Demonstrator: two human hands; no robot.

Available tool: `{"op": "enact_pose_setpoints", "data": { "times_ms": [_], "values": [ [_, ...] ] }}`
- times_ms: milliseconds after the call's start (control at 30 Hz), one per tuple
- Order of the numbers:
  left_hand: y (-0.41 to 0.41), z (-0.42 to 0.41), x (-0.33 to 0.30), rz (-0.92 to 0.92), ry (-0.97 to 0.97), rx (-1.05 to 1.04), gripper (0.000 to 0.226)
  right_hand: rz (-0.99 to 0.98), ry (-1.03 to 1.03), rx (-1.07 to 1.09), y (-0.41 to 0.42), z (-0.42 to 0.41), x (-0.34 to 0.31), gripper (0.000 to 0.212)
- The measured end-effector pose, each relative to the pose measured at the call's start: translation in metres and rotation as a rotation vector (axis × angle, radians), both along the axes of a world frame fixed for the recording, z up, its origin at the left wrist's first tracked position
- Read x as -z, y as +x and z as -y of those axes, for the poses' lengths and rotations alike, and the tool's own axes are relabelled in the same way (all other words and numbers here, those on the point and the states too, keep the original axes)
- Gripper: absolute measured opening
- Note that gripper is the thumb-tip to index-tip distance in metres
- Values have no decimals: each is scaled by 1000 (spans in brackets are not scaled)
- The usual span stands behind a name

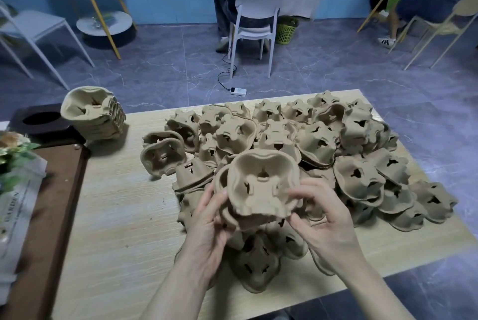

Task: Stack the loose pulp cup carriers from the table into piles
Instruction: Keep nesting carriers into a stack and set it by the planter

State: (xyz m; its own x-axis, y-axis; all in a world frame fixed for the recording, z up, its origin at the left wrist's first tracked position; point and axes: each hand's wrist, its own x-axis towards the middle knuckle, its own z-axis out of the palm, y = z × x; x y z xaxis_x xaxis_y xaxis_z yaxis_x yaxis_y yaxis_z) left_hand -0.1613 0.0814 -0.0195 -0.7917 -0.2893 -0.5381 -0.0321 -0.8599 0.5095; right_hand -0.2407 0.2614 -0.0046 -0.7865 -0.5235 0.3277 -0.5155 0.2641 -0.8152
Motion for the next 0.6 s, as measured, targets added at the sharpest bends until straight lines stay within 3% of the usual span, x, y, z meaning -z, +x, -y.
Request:
{"op": "enact_pose_setpoints", "data": {
  "times_ms": [100, 300, 433, 500, 600],
  "values": [
    [4, 1, 1, 0, 52, -11, 56, 24, -39, -1, 3, 3, 1, 18],
    [8, -3, -5, -1, 39, 0, 55, 108, 24, -62, 8, 5, 8, 20],
    [10, -1, -1, -8, -3, -16, 33, 126, 24, -59, 7, -1, 9, 30],
    [11, -1, 0, -28, -1, -10, 30, 196, -14, -41, 6, -4, 11, 38],
    [12, -4, -2, -68, -1, -5, 32, 408, -21, 50, 5, -4, 15, 32]
  ]
}}
